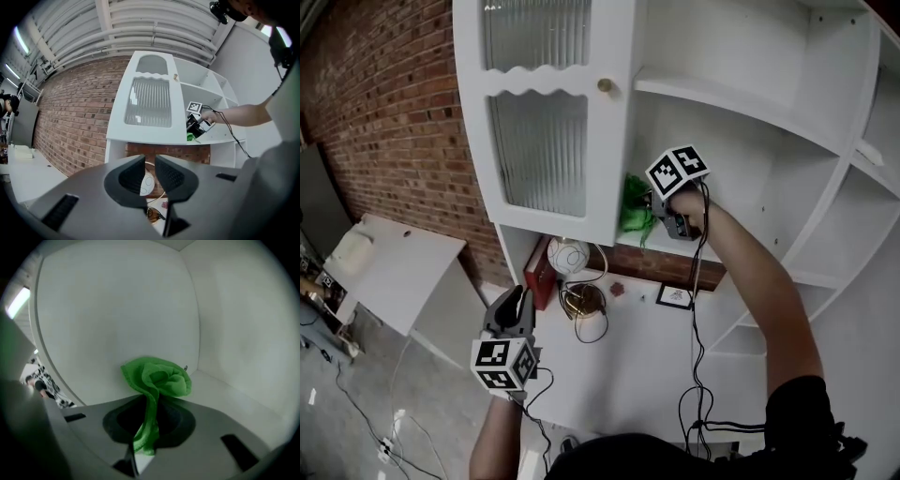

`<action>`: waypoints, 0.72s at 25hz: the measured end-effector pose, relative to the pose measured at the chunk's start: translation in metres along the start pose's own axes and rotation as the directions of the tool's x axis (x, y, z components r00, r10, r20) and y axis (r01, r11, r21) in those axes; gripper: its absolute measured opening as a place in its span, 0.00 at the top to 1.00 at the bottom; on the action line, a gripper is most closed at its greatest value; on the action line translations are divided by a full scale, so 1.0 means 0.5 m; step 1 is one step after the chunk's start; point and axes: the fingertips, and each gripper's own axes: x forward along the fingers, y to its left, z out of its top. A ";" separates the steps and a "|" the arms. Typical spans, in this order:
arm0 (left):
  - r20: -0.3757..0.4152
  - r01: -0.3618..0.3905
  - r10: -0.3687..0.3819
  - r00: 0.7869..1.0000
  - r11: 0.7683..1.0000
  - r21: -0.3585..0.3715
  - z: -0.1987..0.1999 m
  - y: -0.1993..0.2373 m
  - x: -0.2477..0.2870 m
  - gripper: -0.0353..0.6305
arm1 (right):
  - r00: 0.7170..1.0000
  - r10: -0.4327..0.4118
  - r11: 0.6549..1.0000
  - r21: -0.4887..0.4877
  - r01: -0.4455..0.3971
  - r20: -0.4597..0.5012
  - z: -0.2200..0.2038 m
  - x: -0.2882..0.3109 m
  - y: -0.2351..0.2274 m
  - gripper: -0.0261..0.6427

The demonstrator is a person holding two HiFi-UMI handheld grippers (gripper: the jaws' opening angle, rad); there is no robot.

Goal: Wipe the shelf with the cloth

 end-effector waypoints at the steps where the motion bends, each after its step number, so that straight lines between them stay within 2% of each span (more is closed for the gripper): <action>1: -0.001 -0.002 0.002 1.000 1.000 0.000 -0.002 0.001 -0.002 0.85 | 0.999 -0.041 0.998 -0.046 0.040 -0.019 -0.003 0.006 -0.006 0.89; 3: -0.004 -0.003 0.003 1.000 1.000 0.000 -0.006 0.002 -0.003 0.85 | 0.994 -0.100 0.988 -0.120 0.094 -0.043 -0.007 0.011 -0.016 0.89; 5: -0.008 0.000 0.000 1.000 1.000 -0.001 -0.010 0.001 -0.001 0.85 | 0.991 -0.120 0.983 -0.145 0.111 -0.055 -0.009 0.010 -0.022 0.89; 14: -0.012 0.046 -0.046 0.999 0.999 -0.002 -0.012 -0.024 0.027 0.85 | 0.986 -0.138 0.988 -0.090 0.129 -0.097 -0.049 -0.032 -0.073 0.89; 18: -0.013 0.081 -0.081 0.997 0.997 0.000 -0.016 -0.049 0.051 0.85 | 0.974 -0.184 0.981 -0.094 0.172 -0.129 -0.079 -0.065 -0.108 0.89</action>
